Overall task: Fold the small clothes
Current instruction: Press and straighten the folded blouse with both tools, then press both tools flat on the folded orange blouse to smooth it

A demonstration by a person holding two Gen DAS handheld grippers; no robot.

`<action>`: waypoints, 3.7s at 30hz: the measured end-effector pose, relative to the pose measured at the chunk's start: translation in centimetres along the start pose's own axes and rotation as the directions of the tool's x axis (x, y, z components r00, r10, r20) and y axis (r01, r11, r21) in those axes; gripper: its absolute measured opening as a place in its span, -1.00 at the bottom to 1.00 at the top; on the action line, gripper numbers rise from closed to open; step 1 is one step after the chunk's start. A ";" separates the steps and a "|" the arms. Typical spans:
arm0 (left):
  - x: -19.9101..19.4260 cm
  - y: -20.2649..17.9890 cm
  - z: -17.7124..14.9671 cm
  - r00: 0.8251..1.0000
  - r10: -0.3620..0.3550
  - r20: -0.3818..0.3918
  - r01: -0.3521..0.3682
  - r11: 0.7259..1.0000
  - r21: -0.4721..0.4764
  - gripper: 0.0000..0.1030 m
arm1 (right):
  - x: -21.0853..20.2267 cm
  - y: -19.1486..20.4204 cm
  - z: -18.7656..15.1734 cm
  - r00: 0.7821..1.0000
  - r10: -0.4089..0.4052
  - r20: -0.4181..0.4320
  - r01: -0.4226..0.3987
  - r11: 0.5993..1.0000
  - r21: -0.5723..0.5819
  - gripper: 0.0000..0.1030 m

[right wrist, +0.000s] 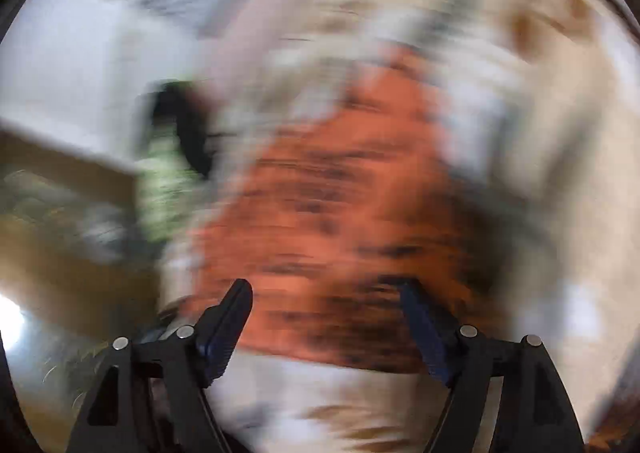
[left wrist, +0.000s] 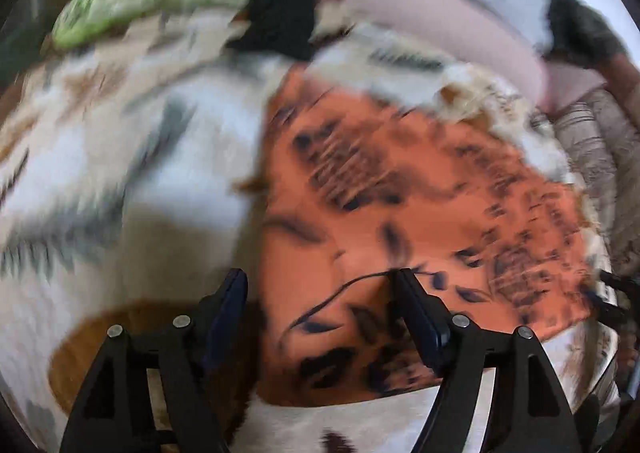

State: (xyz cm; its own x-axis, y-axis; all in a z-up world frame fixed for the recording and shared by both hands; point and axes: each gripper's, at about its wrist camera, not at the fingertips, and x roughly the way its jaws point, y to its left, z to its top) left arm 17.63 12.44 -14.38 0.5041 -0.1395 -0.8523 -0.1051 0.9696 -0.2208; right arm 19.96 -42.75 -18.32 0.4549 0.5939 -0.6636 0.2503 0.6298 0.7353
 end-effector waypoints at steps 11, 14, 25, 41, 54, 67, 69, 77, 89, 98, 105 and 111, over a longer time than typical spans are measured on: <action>-5.3 -2.9 -1.6 0.992 -0.027 0.126 0.024 0.999 0.028 0.49 | -3.7 -1.8 -7.5 0.984 0.157 0.081 -0.168 0.972 0.165 0.62; -3.1 -2.9 -2.0 0.999 -0.003 0.048 0.003 1.000 -0.001 0.49 | -2.5 -2.8 -6.7 0.978 0.163 0.131 -0.188 0.959 0.213 0.62; -3.9 -7.2 -1.7 0.996 0.006 0.085 -0.009 0.999 0.041 0.52 | -0.8 -0.1 -3.6 0.985 -0.019 0.172 -0.004 0.991 0.132 0.43; -1.6 -12.0 -0.6 0.992 0.103 0.074 -0.113 0.981 0.156 0.56 | 0.2 2.0 -2.9 0.986 -0.080 0.146 0.068 0.994 0.080 0.43; -1.8 -12.5 -0.2 0.992 0.104 0.073 -0.114 0.983 0.146 0.56 | 1.4 2.3 -2.4 0.987 -0.101 0.122 0.091 0.992 0.085 0.44; 1.7 -13.8 -0.7 0.984 0.179 0.023 -0.180 0.954 0.238 0.58 | 1.8 2.3 -1.9 0.987 -0.112 0.114 0.104 0.992 0.076 0.44; 1.6 -14.3 -1.0 0.979 0.197 0.045 -0.201 0.942 0.269 0.58 | 1.8 2.5 -1.9 0.987 -0.116 0.112 0.107 0.991 0.077 0.44; 2.1 -15.3 -0.5 0.988 0.152 0.036 -0.156 0.951 0.267 0.59 | 1.9 2.2 -1.5 0.990 -0.106 0.092 0.101 0.993 0.056 0.32; 2.1 -17.2 -0.3 0.984 0.159 0.085 -0.179 0.920 0.348 0.69 | 0.5 2.3 -2.3 0.978 -0.186 0.090 0.193 0.978 -0.083 -0.40; 4.2 -16.5 -0.8 0.985 0.158 0.068 -0.172 0.922 0.348 0.88 | -3.0 3.7 5.7 0.983 -0.091 0.159 0.112 0.986 -0.124 0.37; 4.2 -16.6 -1.2 0.984 0.159 0.077 -0.176 0.922 0.344 0.89 | 6.4 4.2 13.4 0.980 -0.199 -0.022 0.194 0.971 -0.138 -0.58; 4.5 -16.5 -1.0 0.984 0.158 0.083 -0.177 0.925 0.337 0.98 | 6.6 4.9 12.6 0.945 -0.321 0.062 0.327 0.932 -0.158 -0.66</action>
State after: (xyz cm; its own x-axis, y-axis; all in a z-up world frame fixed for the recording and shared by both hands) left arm 20.82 -4.35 -15.06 0.5505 0.0328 -0.8342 0.1029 0.9889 0.1068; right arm 34.94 -42.06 -17.41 0.4028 0.3281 -0.8544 0.2470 0.8599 0.4467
